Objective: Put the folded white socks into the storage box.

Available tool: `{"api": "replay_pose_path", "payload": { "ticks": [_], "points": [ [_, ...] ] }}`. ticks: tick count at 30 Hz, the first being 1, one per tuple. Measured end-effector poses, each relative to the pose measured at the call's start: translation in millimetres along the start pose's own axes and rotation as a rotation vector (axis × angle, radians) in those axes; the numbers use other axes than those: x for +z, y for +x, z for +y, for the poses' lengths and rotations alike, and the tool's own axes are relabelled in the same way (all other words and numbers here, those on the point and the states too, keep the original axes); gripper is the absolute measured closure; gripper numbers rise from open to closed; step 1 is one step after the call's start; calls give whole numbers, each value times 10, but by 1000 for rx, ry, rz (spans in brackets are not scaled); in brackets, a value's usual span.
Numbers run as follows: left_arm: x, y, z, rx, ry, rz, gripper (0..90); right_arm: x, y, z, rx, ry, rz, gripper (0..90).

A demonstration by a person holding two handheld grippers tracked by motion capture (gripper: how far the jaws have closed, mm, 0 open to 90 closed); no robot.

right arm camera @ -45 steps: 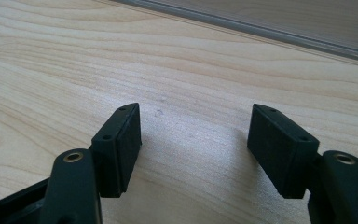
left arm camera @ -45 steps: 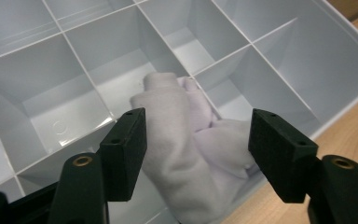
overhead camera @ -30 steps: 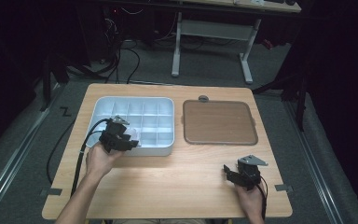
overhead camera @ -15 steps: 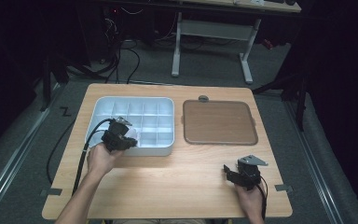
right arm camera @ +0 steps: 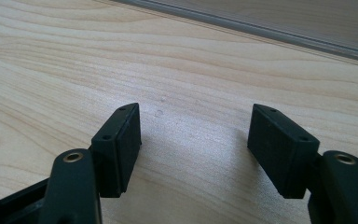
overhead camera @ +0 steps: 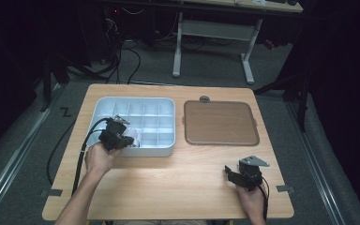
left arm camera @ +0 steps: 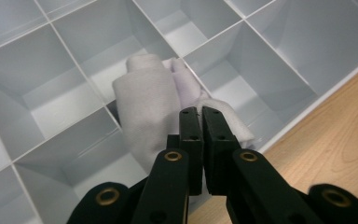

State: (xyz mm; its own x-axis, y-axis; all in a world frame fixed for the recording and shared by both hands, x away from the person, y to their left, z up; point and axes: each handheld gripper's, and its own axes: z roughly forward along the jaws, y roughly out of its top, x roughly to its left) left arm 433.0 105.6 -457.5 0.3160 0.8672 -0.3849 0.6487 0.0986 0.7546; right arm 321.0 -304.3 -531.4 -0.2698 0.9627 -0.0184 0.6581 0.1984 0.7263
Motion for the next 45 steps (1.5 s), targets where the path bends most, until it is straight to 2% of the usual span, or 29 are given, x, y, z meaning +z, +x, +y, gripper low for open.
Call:
{"api": "replay_pose_path", "payload": {
  "ticks": [6, 21, 23, 26, 32, 35, 39, 45],
  "points": [
    [60, 64, 7, -3, 8, 31, 881, 0, 0, 0, 0, 0, 0, 354],
    [218, 168, -18, -42, 67, 58, 885, 0, 1, 0, 0, 0, 0, 354],
    [243, 169, -23, -47, 72, 67, 885, 0, 1, 0, 0, 0, 0, 354],
    [259, 153, -39, -31, 85, 82, 886, 0, 1, 0, 0, 0, 0, 354],
    [312, 144, -87, -46, 105, 104, 887, 0, 2, 0, 0, 0, 0, 354],
    [348, 156, -106, -78, 107, 110, 886, 0, 1, 0, 0, 0, 0, 354],
    [352, 155, -112, -79, 106, 116, 886, 0, 1, 0, 0, 0, 0, 354],
    [289, 159, -101, -90, 72, 85, 865, 0, 2, 0, 1, 0, 0, 354]
  ]
}}
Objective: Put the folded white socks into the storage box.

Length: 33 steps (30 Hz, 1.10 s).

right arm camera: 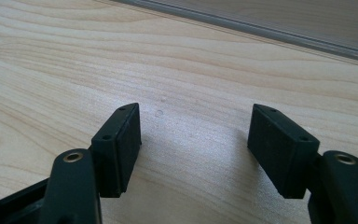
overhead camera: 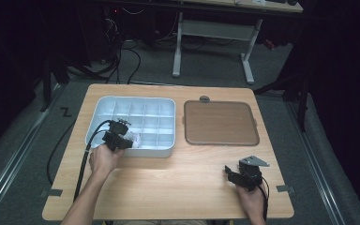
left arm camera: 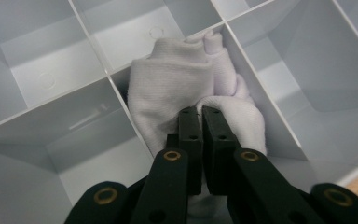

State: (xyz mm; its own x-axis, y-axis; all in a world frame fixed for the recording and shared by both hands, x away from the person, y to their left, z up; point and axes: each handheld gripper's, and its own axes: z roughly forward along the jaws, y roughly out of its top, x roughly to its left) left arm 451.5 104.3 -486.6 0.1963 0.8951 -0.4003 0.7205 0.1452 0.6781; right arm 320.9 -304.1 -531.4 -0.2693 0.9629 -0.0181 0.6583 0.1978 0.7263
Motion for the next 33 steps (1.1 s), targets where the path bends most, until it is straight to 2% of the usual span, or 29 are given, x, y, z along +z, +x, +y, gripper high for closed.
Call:
{"api": "replay_pose_path", "payload": {
  "ticks": [3, 10, 15, 22, 24, 29, 33],
  "points": [
    [-55, -1, 9, -20, -23, -15, 821, 0, 1, 0, 0, 0, 0, 354],
    [-176, 0, 41, -37, -64, -45, 743, -1, 1, 0, 0, 0, 0, 353],
    [-251, -2, 79, -61, -101, -61, 615, 0, -1, 0, -2, -1, 0, 354],
    [-354, 20, 101, -86, -155, -82, 501, 0, 1, 0, 0, 0, 0, 354],
    [-391, 15, 93, -72, -164, -80, 468, 0, -1, 0, -2, -1, 0, 354],
    [-516, -23, 87, -72, -199, -112, 451, 0, 1, 0, 0, 0, 0, 354],
    [-590, -19, 65, -88, -214, -131, 446, 0, 0, 0, -1, 0, 0, 353]
  ]
}}
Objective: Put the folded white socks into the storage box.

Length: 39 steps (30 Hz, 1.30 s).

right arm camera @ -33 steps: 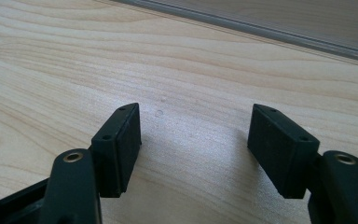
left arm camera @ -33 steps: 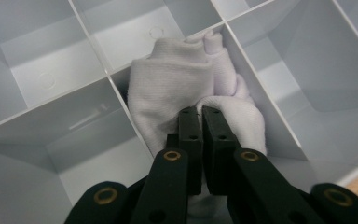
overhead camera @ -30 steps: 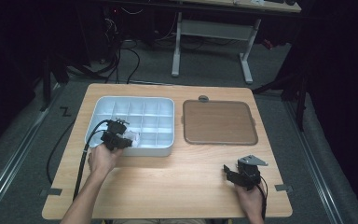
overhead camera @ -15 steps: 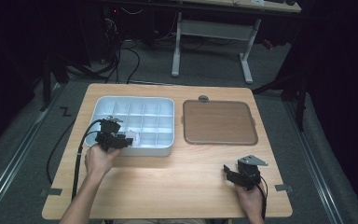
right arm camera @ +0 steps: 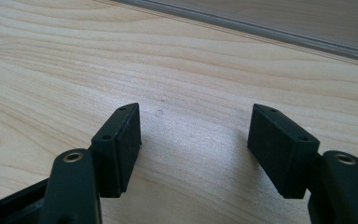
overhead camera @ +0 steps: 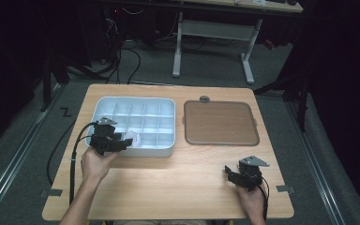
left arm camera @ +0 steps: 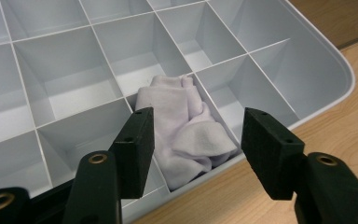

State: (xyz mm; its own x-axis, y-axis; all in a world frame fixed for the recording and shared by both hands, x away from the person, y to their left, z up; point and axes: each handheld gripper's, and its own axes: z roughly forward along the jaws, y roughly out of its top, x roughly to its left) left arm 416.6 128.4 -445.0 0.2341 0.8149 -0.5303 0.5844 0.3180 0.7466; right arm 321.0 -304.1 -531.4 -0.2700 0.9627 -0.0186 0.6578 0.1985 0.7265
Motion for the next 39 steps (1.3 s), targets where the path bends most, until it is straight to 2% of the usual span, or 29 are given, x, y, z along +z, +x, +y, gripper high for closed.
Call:
{"api": "replay_pose_path", "payload": {
  "ticks": [9, 19, 22, 39],
  "points": [
    [-179, 23, -69, -19, -37, -35, 445, 0, 0, 0, -1, 0, 0, 354],
    [-343, 35, -182, -55, -55, -66, 437, 0, 1, 0, 2, 0, -1, 354],
    [-382, 31, -204, -55, -60, -76, 435, 0, 0, 0, 0, 0, 0, 354],
    [-495, 84, -399, -96, -66, -103, 428, 0, 4, 0, 1, -1, -2, 354]
  ]
}}
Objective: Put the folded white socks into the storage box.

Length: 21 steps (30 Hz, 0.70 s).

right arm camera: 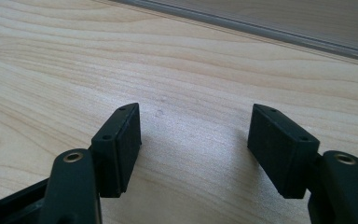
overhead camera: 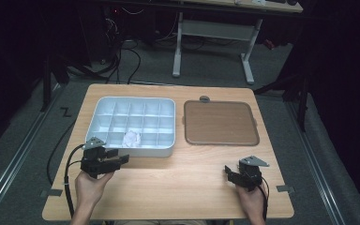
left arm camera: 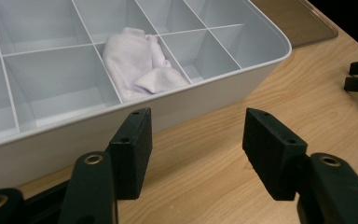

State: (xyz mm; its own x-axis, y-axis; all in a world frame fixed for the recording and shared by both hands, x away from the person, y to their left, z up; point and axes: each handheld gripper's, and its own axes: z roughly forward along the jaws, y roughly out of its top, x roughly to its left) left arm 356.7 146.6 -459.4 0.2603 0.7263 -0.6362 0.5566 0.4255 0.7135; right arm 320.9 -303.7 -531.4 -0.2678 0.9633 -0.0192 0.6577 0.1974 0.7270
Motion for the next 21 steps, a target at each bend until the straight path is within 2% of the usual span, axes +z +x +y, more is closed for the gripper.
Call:
{"api": "replay_pose_path", "payload": {
  "ticks": [21],
  "points": [
    [-70, 132, -192, -44, 6, 4, 419, 0, 2, 0, 2, 0, -1, 354]
  ]
}}
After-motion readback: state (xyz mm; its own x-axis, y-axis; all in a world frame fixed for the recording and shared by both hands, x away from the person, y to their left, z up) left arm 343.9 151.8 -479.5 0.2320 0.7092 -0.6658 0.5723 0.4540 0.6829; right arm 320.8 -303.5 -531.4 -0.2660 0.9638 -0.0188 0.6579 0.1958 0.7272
